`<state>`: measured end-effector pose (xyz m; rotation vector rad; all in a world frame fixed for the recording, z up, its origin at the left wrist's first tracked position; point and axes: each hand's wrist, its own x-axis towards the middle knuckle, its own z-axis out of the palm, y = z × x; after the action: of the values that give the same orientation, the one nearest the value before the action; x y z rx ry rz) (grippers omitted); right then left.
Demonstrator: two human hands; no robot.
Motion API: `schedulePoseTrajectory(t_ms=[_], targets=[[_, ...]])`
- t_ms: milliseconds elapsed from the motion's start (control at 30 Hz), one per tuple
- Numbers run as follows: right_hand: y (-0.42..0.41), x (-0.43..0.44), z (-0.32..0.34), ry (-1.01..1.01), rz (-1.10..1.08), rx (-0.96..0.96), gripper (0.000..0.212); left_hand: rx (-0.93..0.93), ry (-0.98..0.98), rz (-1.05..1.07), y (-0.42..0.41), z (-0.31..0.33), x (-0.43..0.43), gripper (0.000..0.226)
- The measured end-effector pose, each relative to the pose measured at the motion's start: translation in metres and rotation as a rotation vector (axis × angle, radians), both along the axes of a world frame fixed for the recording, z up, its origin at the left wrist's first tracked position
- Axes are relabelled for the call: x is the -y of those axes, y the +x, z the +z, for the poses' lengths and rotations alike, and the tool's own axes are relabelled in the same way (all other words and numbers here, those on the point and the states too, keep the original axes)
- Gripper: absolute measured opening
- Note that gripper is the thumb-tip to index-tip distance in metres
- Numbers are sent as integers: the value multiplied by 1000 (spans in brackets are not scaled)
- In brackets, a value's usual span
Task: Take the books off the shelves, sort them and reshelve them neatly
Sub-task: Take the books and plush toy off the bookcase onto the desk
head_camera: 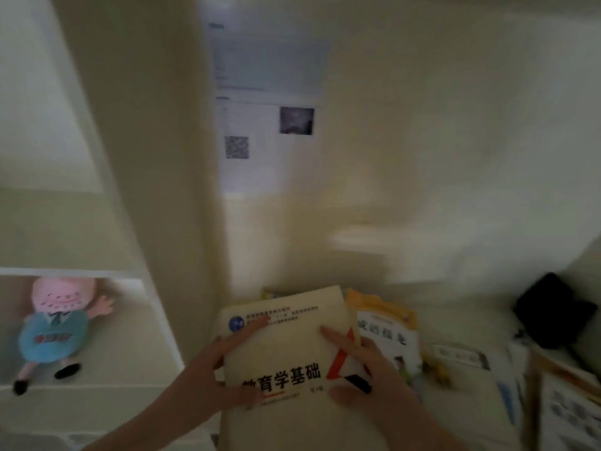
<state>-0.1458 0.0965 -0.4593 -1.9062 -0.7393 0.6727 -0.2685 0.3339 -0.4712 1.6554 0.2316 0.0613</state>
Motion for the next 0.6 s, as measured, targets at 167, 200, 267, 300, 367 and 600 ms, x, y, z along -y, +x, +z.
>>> schedulePoseTrajectory(t_ms=[167,200,267,300,367,600], targets=[[27,61,12,136,-193,-68,68,21,67,-129,72,21,52,82],[33,71,12,147,-238,-82,67,17,60,-165,86,23,62,81],[44,93,6,149,-302,-93,70,3,66,-246,111,22,82,82],[51,105,2,140,-330,-88,72,7,79,-282,124,18,91,82],[62,128,-2,154,-398,-113,71,3,105,-338,149,11,113,83],[94,214,-19,128,-504,-185,67,-78,128,-504,216,-10,197,84]])
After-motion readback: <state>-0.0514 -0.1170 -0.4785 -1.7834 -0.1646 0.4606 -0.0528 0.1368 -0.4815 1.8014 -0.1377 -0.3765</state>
